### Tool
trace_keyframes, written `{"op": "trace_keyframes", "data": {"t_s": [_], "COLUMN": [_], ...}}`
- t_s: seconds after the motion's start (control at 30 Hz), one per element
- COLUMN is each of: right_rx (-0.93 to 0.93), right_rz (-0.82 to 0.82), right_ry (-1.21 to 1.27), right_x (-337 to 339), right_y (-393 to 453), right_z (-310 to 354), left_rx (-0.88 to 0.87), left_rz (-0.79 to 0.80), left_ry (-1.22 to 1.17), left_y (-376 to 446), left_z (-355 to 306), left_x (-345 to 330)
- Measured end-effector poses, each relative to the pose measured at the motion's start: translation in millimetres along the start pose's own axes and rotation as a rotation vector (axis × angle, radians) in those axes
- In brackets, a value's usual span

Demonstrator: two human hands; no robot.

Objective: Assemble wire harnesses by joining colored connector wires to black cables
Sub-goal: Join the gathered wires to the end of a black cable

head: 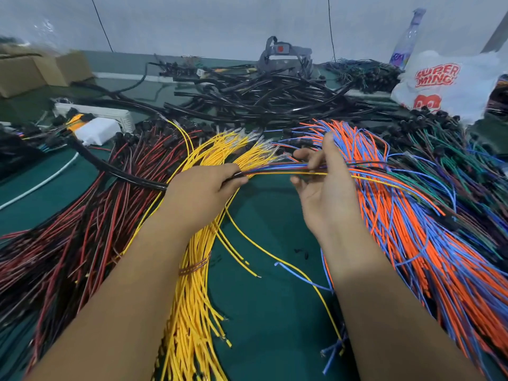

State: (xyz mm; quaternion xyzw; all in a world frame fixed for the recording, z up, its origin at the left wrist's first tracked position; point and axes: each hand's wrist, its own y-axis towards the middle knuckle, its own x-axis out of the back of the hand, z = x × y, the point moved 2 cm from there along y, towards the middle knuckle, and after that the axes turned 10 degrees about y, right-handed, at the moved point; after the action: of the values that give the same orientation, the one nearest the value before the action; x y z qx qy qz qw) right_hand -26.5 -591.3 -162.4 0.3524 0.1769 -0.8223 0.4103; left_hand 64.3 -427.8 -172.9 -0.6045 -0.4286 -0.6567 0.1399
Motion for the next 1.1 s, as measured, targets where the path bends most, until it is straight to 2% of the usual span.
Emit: {"op": "trace_keyframes", "data": {"t_s": [0.13, 0.3, 0.47, 0.6, 0.8, 0.93, 1.0, 1.1], "right_rx": [0.171, 0.284, 0.267, 0.227, 0.15, 0.042, -0.014, -0.06], "right_rz": [-0.031, -0.024, 0.067, 0.062, 0.105, 0.145, 0.136, 0.061], "right_ry": [-0.209, -0.354, -0.52, -0.586, -0.558, -0.605, -0.502, -0.177], "right_x": [0.5, -1.4, -4.9, -3.0, -3.0, -3.0, -4.4, -4.8], "right_y": [0.5, -0.5, -0.8, -1.2, -0.8, -1.6, -2.3, 0.7], "right_z": [-0.2, -1.5, -13.0, -13.0, -15.3, -18.2, -17.2, -9.7], "left_rx": [0.012, 0.032, -0.021, -0.072, -0.176, -0.105, -0.053, 0.035], "left_rz": [-0.014, -0.032, -0.034, -0.06, -0.114, -0.049, -0.032, -0.07], "left_ry": [0.015, 0.034, 0.045, -0.004, -0.118, -0.217, -0.317, -0.404], "left_y": [-1.0, -0.7, -0.5, -2.4, -4.7, -4.2, -2.4, 0.0], "left_z": [-1.4, -3.5, -9.0, -15.2, -24.9, -28.0, -26.4, -21.5], "left_x": [0.2, 1.1, 2.7, 4.5, 9.0, 1.2, -0.6, 0.4]}}
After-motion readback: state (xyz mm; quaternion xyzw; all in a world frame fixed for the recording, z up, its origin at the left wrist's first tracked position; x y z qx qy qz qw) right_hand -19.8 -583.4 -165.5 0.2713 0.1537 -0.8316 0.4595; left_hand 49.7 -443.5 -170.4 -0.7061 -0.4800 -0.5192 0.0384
